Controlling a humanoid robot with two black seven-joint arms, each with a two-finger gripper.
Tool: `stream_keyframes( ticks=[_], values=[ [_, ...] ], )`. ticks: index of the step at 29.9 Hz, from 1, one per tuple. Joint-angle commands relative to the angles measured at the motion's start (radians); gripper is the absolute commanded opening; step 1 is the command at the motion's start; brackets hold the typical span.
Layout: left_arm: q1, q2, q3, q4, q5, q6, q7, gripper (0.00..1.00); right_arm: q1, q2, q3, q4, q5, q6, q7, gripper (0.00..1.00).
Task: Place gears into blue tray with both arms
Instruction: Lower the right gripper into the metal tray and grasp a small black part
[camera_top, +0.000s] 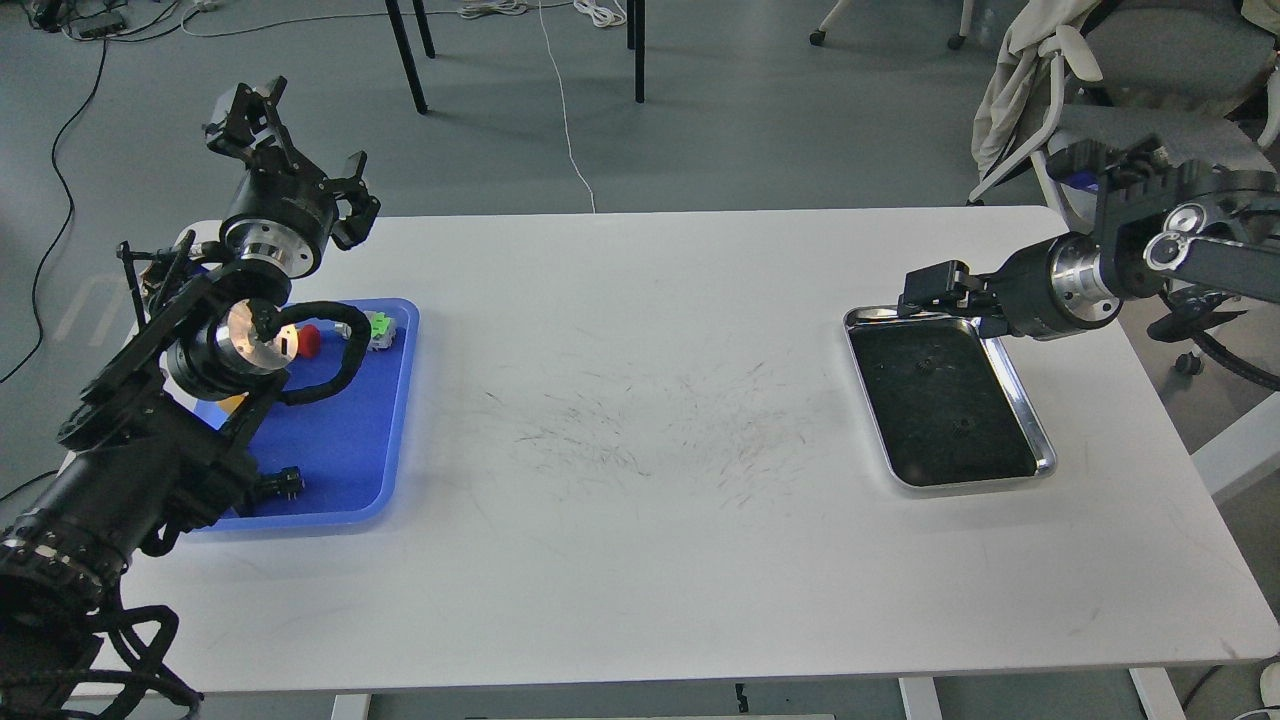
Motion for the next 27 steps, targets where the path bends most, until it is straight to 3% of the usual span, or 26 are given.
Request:
stream_keyframes(
  ticks=[1, 19, 27],
  values=[
    [0.007, 0.000, 0.000, 0.003, 0.000, 0.000, -0.016, 0.98, -0.009, 0.076, -0.062, -0.066, -0.034, -0.002, 0.000, 0.99],
    [0.010, 0.000, 0.000, 0.001, -0.006, 0.000, -0.039, 0.98, -0.238, 0.261, -0.065, -0.382, -0.118, -0.098, 0.006, 0.98],
    [0.010, 0.001, -0.002, 0.001, -0.009, -0.001, -0.062, 0.98, -0.291, 0.304, -0.045, -0.446, -0.117, -0.132, 0.011, 0.98]
  ],
)
